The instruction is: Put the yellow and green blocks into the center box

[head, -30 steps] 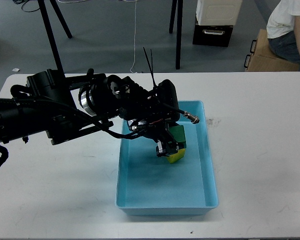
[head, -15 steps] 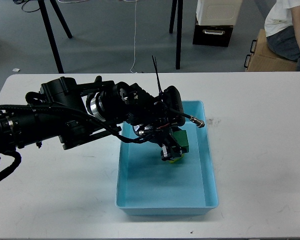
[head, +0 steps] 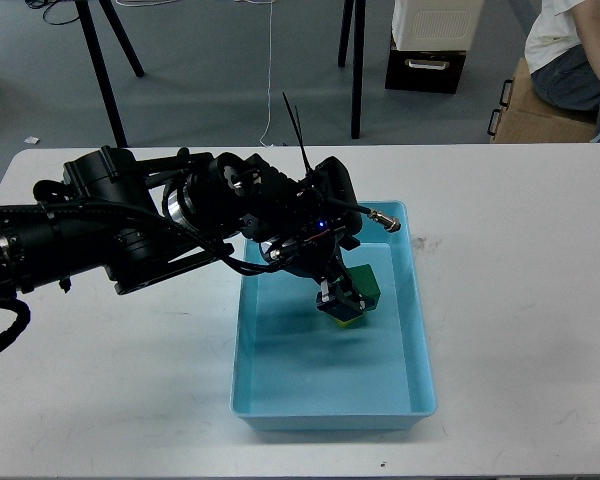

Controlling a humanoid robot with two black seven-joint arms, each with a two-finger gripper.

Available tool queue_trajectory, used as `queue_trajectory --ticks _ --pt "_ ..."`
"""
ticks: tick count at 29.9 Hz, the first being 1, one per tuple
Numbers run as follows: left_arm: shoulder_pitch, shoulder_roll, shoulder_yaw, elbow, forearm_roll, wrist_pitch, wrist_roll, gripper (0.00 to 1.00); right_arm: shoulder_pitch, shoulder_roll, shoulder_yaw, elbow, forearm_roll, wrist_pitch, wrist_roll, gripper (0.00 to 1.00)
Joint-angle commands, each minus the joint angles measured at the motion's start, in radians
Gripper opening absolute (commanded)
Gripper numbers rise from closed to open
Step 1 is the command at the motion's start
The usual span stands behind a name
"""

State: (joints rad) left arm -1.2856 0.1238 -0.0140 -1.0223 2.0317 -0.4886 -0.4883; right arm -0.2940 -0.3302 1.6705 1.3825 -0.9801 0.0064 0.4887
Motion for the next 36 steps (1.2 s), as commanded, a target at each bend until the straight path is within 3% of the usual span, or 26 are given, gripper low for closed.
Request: queue_trajectory --ticks 1,8,13,18,21,22,25,29,33,36 --pt "0.014 0.040 -0.078 -0.030 -0.154 0.000 0.000 1.00 0.041 -0.009 -0.066 0.003 -0.002 0.003 0.000 0.99" --pt "0.185 0.042 -0.389 -0.028 -0.294 0.000 0.000 1.00 0.125 0.013 -0.130 0.070 0.004 0.012 0.000 0.99" --pt "0.288 0.071 -0.614 -0.024 -0.301 0.000 0.000 1.00 0.234 0.050 -0.189 0.087 0.164 0.134 -0.005 0.99" --pt "0.391 0.094 -0.842 -0.022 -0.422 0.000 0.000 1.00 0.295 0.050 -0.192 0.087 0.483 0.207 -0.152 0.99" --pt "0.455 0.099 -0.957 -0.025 -0.562 0.000 0.000 1.00 0.315 0.050 -0.192 0.087 0.665 0.208 -0.199 0.99" --pt "0.472 0.105 -0.974 -0.025 -0.608 0.000 0.000 1.00 0.317 0.050 -0.192 0.087 0.713 0.210 -0.205 0.99" --pt "0.518 0.164 -0.969 -0.028 -0.776 0.000 0.059 1.00 0.317 0.050 -0.192 0.089 0.834 0.219 -0.228 0.99" --pt "0.586 0.237 -0.943 -0.039 -0.950 0.000 0.080 1.00 0.315 0.051 -0.192 0.087 0.916 0.270 -0.268 0.99" --pt "0.615 0.263 -0.951 -0.019 -1.125 0.000 0.117 1.00 0.314 0.062 -0.193 0.087 0.920 0.288 -0.275 0.99" --pt "0.670 0.270 -0.943 -0.021 -1.350 0.000 0.193 1.00 0.312 0.094 -0.193 0.087 0.920 0.290 -0.275 0.99"
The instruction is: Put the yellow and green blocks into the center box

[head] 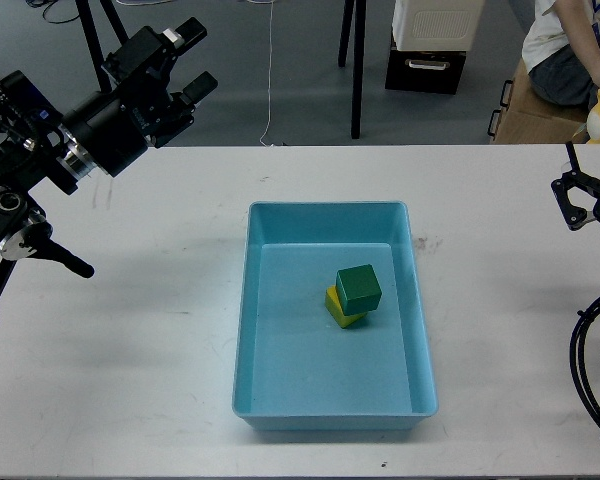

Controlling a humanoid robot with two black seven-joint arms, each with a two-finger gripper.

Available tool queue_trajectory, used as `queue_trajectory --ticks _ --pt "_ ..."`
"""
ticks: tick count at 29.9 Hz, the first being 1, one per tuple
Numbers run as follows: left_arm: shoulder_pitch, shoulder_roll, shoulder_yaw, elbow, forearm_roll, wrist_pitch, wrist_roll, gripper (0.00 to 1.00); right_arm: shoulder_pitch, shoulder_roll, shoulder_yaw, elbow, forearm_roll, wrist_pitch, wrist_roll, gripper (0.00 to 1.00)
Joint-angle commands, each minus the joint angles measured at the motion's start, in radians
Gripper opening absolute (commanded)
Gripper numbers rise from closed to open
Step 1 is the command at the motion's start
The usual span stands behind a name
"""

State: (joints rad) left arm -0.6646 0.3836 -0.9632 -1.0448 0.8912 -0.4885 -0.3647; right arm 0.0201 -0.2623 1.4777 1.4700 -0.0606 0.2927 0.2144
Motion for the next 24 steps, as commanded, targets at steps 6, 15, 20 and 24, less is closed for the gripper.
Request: queue_trajectory --ticks 6,15,20,24 --pt "0.112 0.012 0.006 -0.049 -0.745 0.057 0.245 1.00 -0.011 0.080 -0.004 0.001 0.001 0.005 -0.003 0.99" --pt "0.338 0.003 -0.064 -0.248 -1.170 0.157 0.240 1.00 -0.072 0.152 -0.002 0.032 0.108 0.000 -0.041 0.99" --pt "0.506 -0.017 -0.112 -0.343 -1.180 0.163 0.222 1.00 -0.127 0.178 0.004 0.039 0.175 0.000 -0.058 0.99" --pt "0.589 -0.074 -0.158 -0.385 -1.196 0.172 0.208 1.00 -0.170 0.193 0.001 0.052 0.264 0.002 -0.058 0.99"
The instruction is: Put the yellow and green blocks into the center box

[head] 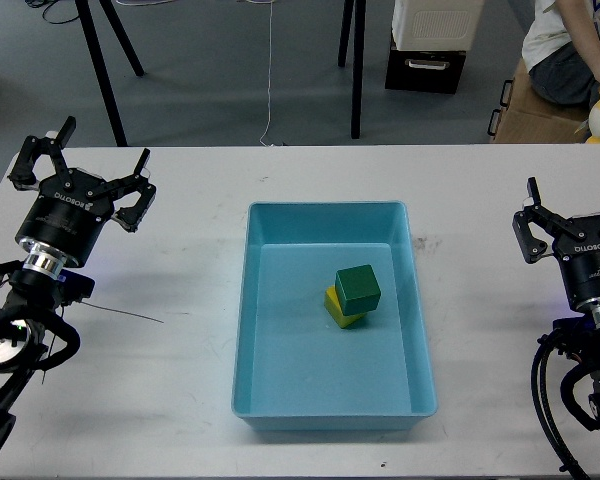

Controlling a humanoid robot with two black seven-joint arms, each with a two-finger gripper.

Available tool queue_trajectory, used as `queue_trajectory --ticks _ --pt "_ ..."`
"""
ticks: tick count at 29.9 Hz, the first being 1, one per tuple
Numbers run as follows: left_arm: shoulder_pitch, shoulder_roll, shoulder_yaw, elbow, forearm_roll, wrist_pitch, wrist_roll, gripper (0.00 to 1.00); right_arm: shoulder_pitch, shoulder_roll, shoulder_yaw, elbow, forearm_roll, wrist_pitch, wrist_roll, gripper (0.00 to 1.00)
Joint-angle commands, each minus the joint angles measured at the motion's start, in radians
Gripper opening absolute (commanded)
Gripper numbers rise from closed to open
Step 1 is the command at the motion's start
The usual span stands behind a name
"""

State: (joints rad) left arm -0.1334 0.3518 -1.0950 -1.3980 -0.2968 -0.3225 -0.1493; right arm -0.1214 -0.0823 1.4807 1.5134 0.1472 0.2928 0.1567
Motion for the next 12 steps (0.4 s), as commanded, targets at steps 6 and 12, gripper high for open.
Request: queue_trajectory --ticks 6,12 --pt "0.116 -0.120 -0.031 -0.085 -0.008 0.022 -0.030 1.00 -0.087 0.059 0.000 0.033 0.072 0.002 0.000 0.99" --pt "0.146 -0.128 -0.034 -0.084 -0.007 0.016 -0.075 1.00 -0.103 0.058 0.000 0.033 0.072 0.005 0.003 0.99"
